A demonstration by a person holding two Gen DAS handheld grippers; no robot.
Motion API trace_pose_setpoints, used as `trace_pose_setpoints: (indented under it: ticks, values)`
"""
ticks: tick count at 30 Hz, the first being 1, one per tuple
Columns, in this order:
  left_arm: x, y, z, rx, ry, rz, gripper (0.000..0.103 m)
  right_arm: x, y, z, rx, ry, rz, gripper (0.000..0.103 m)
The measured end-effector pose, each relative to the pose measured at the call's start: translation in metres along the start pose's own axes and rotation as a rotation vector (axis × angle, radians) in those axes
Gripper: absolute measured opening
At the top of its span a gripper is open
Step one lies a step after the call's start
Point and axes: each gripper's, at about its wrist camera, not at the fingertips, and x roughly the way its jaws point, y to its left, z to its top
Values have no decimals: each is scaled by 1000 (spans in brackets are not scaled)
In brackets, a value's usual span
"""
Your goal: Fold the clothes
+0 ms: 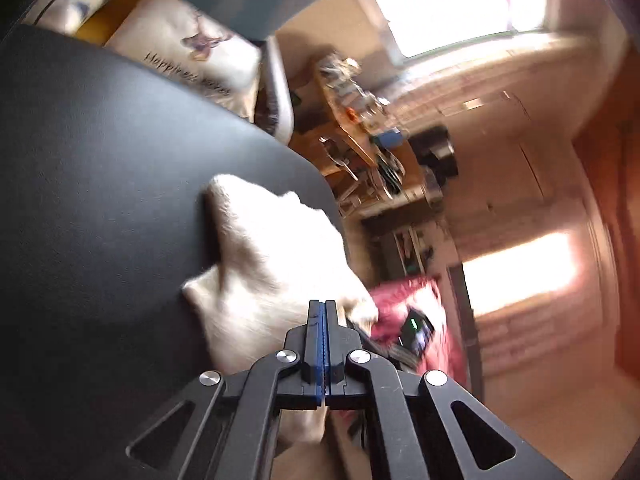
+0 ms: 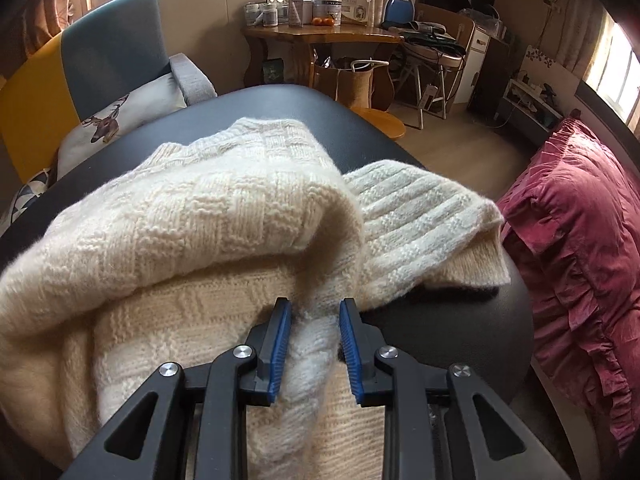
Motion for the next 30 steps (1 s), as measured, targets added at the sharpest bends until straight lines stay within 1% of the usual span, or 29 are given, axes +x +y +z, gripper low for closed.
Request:
trace_pose_setpoints:
  ticks: [2,4,5,6,8,9,10,11,13,14,16,18,20,21,23,24,26,27,28,29,30]
  values:
    - [-18,17,-18,22,12,49,0,-9,-1,-5,26,-11,-17,25]
    - [-33,57,-37,-12,36,102,0,-29,-4,-8,53,-49,-26,25]
    - [-40,77,-47,-30,48,129,1,-42,-4,-10,58,-80,-15,25]
    - [-47,96,-56,-51,61,153,1,-59,2,-15,36,-123,27,25]
    - [-42,130,-65,-151,110,159,1,-93,20,-30,-62,-204,135,29]
    - [-40,146,-70,-200,133,161,1,-107,34,-40,-129,-222,188,32]
    - [-38,158,-73,-242,145,160,1,-118,50,-53,-208,-220,249,34]
    - [-36,161,-74,-257,148,151,1,-127,66,-66,-276,-214,302,35]
    - [-34,166,-77,-287,155,136,1,-132,97,-93,-373,-176,372,38]
    - [-36,166,-81,-290,158,135,5,-131,114,-107,-436,-157,388,38]
    - [-43,161,-85,-288,157,121,11,-122,144,-126,-535,-133,359,42]
    - [-48,159,-91,-285,156,118,24,-104,169,-134,-593,-108,308,43]
    - [-54,166,-93,-290,149,113,26,-84,187,-133,-624,-88,258,43]
    - [-58,169,-95,-293,145,110,27,-76,193,-131,-627,-75,248,44]
    - [-68,175,-98,-300,132,107,29,-63,204,-126,-642,-52,244,50]
    - [-73,178,-99,-297,120,110,31,-60,208,-127,-659,-66,218,53]
    - [-80,183,-101,-300,104,112,35,-53,215,-127,-689,-84,172,54]
    - [-82,187,-102,-304,99,112,38,-51,217,-125,-693,-71,162,54]
    - [-85,190,-103,-310,95,110,39,-49,219,-123,-698,-58,152,52]
    - [-85,193,-104,-322,99,104,40,-48,220,-120,-695,-47,146,46]
    - [-86,197,-106,-331,102,100,41,-47,219,-115,-678,-39,148,20]
